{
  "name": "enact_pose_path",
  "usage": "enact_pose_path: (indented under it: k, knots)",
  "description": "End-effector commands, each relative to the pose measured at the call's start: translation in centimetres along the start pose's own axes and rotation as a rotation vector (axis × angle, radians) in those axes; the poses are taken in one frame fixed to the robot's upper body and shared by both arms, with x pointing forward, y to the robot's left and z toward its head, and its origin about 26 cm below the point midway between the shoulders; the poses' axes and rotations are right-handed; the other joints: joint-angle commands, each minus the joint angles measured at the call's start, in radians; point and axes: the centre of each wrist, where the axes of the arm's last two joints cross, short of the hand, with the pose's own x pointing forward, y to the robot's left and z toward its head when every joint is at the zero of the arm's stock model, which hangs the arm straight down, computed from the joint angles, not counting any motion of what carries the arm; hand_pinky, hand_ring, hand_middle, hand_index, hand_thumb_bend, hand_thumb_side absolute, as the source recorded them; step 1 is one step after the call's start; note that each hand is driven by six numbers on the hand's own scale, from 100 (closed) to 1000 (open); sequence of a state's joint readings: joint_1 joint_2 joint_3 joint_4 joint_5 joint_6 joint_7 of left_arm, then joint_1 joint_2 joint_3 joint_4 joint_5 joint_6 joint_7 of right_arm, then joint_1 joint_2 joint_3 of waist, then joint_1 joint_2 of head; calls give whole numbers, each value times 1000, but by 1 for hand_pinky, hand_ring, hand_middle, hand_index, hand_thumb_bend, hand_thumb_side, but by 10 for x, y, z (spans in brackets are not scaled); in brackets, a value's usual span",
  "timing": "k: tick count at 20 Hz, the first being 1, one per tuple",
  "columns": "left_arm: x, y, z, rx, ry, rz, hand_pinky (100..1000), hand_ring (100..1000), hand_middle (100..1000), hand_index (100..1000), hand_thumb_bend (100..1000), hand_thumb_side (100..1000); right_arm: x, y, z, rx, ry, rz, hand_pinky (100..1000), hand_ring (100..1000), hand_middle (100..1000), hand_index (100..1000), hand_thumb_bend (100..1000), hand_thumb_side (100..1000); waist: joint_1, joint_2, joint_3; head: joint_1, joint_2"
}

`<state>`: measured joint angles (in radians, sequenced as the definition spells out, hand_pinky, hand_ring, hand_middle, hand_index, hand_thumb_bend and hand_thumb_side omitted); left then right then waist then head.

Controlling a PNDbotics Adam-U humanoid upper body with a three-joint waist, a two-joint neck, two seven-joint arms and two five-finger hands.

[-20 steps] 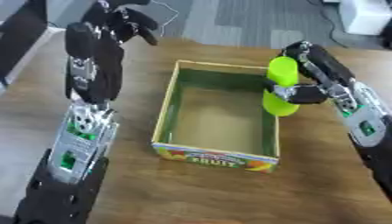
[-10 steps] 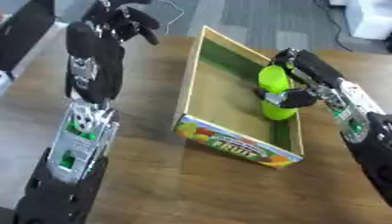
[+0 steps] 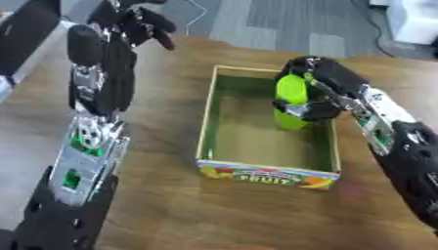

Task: Pick up objects on the table and place them in the box.

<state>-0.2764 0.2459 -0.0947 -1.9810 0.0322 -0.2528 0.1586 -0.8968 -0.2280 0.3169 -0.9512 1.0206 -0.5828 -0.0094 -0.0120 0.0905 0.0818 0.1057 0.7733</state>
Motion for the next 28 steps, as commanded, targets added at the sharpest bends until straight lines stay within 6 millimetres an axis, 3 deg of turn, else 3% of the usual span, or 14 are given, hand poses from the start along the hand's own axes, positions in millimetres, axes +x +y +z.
enact_pose_path:
  k: [1, 4, 8, 9, 10, 12, 17, 19, 21, 23, 26, 27, 28]
  knots:
    - [5, 4, -3, -13, -20, -13, 400, 541, 641, 729, 641, 966, -2, -28, -4, -5, -40, 91, 100, 630, 672, 778, 113, 934, -3, -24, -8, -9, -3]
    - [5, 7, -1, -10, -13, -23, 401, 541, 641, 729, 641, 965, -1, -41, -4, 10, -60, 137, 100, 737, 762, 820, 101, 1000, -12, -35, -22, -9, -3]
    - [4, 9, 0, -7, -8, -33, 402, 542, 641, 729, 641, 965, 4, -56, -5, 42, -82, 195, 100, 910, 930, 946, 123, 1000, -18, -45, -36, -6, -3]
    - [4, 9, 0, -7, -8, -34, 402, 542, 641, 729, 641, 965, 6, -58, -5, 59, -83, 208, 100, 896, 917, 936, 115, 1000, -19, -47, -38, -5, -3]
    - [4, 10, 0, -6, -8, -36, 402, 542, 641, 729, 641, 964, 7, -60, -6, 73, -83, 216, 100, 963, 983, 995, 123, 1000, -19, -48, -40, -5, -3]
    - [4, 10, 1, -5, -8, -39, 402, 542, 642, 729, 641, 964, 9, -62, -6, 112, -78, 226, 100, 1000, 1000, 1000, 139, 1000, -20, -51, -43, -4, -3]
    - [4, 12, 2, 0, -3, -45, 403, 542, 642, 729, 642, 964, 11, -66, -6, 247, -36, 232, 100, 1000, 1000, 1000, 304, 1000, -17, -59, -48, -3, -3]
    - [3, 12, 3, -1, -2, -46, 403, 542, 642, 729, 642, 965, 14, -70, -7, 301, -23, 235, 100, 1000, 1000, 1000, 388, 1000, -15, -62, -49, -3, -3]
    - [3, 13, 3, -1, 0, -46, 404, 542, 642, 729, 644, 965, 16, -73, -8, 358, -14, 236, 100, 1000, 1000, 1000, 533, 1000, -13, -63, -48, -4, -3]
    - [3, 13, 3, 0, 2, -46, 404, 542, 642, 729, 644, 965, 18, -75, -9, 407, -5, 226, 100, 1000, 1000, 1000, 581, 1000, -11, -64, -46, -4, -3]
    - [3, 13, 4, 3, 2, -48, 405, 542, 642, 729, 645, 965, 20, -81, -10, 398, 4, 191, 100, 1000, 1000, 1000, 599, 1000, -8, -66, -44, -5, -3]
    - [4, 13, 3, 6, -1, -48, 403, 541, 641, 728, 642, 965, 21, -87, -10, 350, 3, 186, 100, 1000, 1000, 1000, 530, 1000, -7, -67, -44, -5, -3]
    - [4, 14, 3, 11, -4, -48, 405, 541, 641, 728, 643, 965, 22, -90, -9, 300, 3, 185, 100, 1000, 1000, 1000, 517, 1000, -7, -67, -43, -5, -3]
